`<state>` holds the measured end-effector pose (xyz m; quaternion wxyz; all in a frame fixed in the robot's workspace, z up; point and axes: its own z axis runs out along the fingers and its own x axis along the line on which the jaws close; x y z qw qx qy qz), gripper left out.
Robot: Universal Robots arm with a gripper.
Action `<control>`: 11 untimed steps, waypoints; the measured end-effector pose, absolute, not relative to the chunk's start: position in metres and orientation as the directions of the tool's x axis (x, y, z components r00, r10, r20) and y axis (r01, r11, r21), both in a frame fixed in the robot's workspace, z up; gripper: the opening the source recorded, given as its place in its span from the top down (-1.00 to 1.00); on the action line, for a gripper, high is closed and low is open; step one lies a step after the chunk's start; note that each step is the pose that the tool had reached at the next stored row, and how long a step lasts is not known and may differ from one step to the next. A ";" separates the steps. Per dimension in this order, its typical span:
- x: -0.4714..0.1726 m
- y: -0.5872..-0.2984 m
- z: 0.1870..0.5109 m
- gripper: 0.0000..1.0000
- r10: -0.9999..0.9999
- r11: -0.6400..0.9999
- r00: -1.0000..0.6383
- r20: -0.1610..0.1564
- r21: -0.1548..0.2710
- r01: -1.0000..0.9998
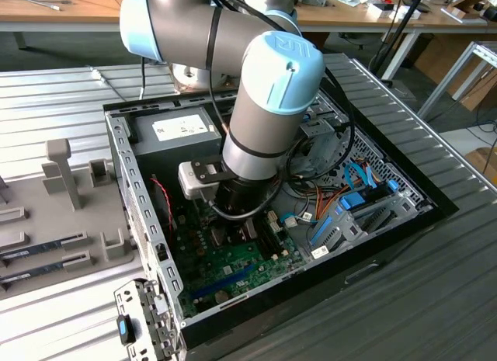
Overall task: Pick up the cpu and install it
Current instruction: 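Close the cpu cover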
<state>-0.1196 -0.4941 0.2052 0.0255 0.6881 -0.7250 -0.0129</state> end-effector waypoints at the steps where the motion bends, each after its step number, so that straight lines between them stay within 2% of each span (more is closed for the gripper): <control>1: -0.119 -0.494 0.205 0.19 -0.998 0.067 -0.066 0.019 0.054 -0.996; 8: -0.119 -0.494 0.205 0.18 -0.998 0.067 -0.066 0.019 0.054 -0.996; 10: -0.119 -0.494 0.205 -0.07 -0.998 0.067 -0.066 0.019 0.054 -0.996; 11: -0.119 -0.494 0.205 -0.07 -0.998 0.067 -0.066 0.019 0.054 -0.996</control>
